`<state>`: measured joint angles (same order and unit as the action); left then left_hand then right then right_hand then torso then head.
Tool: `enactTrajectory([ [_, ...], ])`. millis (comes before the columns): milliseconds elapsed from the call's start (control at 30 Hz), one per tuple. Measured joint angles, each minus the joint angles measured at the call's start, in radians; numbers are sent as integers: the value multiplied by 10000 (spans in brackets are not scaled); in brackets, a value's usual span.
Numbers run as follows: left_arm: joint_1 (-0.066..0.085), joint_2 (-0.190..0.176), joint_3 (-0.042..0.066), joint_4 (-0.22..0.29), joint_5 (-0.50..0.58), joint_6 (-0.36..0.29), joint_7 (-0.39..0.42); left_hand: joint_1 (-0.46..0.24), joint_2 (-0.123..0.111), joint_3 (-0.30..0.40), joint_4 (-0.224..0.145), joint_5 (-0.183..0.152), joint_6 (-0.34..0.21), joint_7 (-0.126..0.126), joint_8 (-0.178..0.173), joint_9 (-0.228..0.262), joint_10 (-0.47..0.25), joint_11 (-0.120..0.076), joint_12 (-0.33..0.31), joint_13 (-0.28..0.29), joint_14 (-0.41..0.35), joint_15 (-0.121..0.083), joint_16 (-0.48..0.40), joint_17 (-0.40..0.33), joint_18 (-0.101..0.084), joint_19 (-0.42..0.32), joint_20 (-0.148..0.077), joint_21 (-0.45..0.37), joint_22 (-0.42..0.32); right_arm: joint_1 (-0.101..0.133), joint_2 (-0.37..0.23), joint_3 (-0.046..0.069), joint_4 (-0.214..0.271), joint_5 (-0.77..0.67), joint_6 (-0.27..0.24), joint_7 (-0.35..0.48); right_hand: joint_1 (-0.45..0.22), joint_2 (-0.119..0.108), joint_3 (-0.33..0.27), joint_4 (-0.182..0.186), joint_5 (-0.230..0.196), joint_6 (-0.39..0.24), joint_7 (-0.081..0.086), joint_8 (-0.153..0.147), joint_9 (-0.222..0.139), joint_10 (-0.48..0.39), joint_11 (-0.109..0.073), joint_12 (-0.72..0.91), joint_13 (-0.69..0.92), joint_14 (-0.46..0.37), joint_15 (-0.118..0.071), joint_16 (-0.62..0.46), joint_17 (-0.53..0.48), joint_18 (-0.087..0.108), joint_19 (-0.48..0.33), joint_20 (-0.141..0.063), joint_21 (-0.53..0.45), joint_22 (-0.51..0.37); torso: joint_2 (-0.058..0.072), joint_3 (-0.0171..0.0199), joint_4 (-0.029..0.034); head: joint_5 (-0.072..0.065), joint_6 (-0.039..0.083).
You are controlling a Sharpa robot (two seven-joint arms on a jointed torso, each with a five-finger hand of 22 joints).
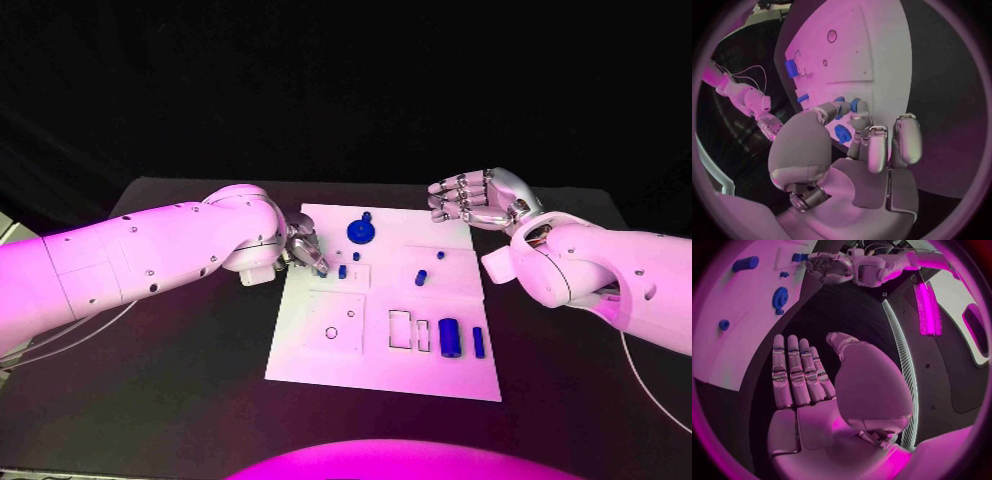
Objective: Assemble the parts on the task board
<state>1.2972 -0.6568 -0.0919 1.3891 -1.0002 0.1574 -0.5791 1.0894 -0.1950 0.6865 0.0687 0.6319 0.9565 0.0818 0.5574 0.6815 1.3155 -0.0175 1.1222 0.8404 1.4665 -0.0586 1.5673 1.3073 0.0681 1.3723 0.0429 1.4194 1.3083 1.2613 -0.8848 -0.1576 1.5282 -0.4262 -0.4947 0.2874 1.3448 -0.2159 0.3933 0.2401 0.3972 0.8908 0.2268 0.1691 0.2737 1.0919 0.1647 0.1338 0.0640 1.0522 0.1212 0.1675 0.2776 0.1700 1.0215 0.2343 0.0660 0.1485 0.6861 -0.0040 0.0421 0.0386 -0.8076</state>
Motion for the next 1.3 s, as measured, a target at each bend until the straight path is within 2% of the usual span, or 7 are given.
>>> enactTrajectory([
  [233,229,-77,117,177,78,247,29,0,0,2,1,45,0,0,-1,-8,2,-2,1,32,-34,-35,0,0,0,0,0,0,-1,0,22,-3,-29,-15,67,-24,0,0,0,0,0,0,0,0,0,0,0,0,0,0,0,0,-10,1,0,0,0,-10,0,1,0,16,19],
  [567,350,-99,220,191,184,800,31,0,0,2,1,45,0,0,19,-16,2,-1,0,-22,-34,-35,0,0,0,0,0,0,-2,-5,39,-3,-45,-26,120,-55,0,0,0,0,0,0,0,0,0,0,0,0,0,0,0,0,-9,0,0,0,0,-10,16,1,0,31,35],
  [733,398,81,233,-253,330,1460,46,0,0,1,0,44,0,0,33,-37,2,0,0,-98,-34,-34,0,0,-1,0,1,0,-2,-5,44,-3,-48,-31,133,-65,0,0,0,0,0,0,0,0,0,0,0,0,0,0,0,0,-9,0,0,0,0,-9,20,0,0,21,19],
  [900,462,432,230,-1017,504,2167,99,0,0,1,-1,41,0,-1,35,-46,1,1,-39,-129,-34,-34,-1,0,-1,0,1,0,-3,-6,54,-3,-48,-34,136,-73,0,0,4,-4,0,0,0,0,-5,0,0,0,0,0,0,-30,-14,0,0,0,0,-22,22,0,0,30,-1],
  [1100,481,942,134,-1834,598,2798,224,0,0,0,-2,26,0,-1,36,-47,1,1,-39,-144,-34,-34,-1,0,0,0,1,0,-4,-6,90,-3,-44,-38,137,-76,0,0,30,-30,0,0,0,1,-9,0,0,0,0,0,0,-56,-18,0,0,0,0,-28,32,-6,-5,71,-4],
  [1300,483,1324,77,-2285,582,3127,369,0,0,-1,-2,13,0,-1,36,-80,1,2,-39,-136,-7,-61,-1,0,-1,0,1,0,-4,-7,112,-3,-40,-39,137,-77,0,0,30,-30,0,0,0,0,-9,0,0,0,0,0,0,-56,-18,1,0,0,0,-28,39,-12,-8,87,-26],
])
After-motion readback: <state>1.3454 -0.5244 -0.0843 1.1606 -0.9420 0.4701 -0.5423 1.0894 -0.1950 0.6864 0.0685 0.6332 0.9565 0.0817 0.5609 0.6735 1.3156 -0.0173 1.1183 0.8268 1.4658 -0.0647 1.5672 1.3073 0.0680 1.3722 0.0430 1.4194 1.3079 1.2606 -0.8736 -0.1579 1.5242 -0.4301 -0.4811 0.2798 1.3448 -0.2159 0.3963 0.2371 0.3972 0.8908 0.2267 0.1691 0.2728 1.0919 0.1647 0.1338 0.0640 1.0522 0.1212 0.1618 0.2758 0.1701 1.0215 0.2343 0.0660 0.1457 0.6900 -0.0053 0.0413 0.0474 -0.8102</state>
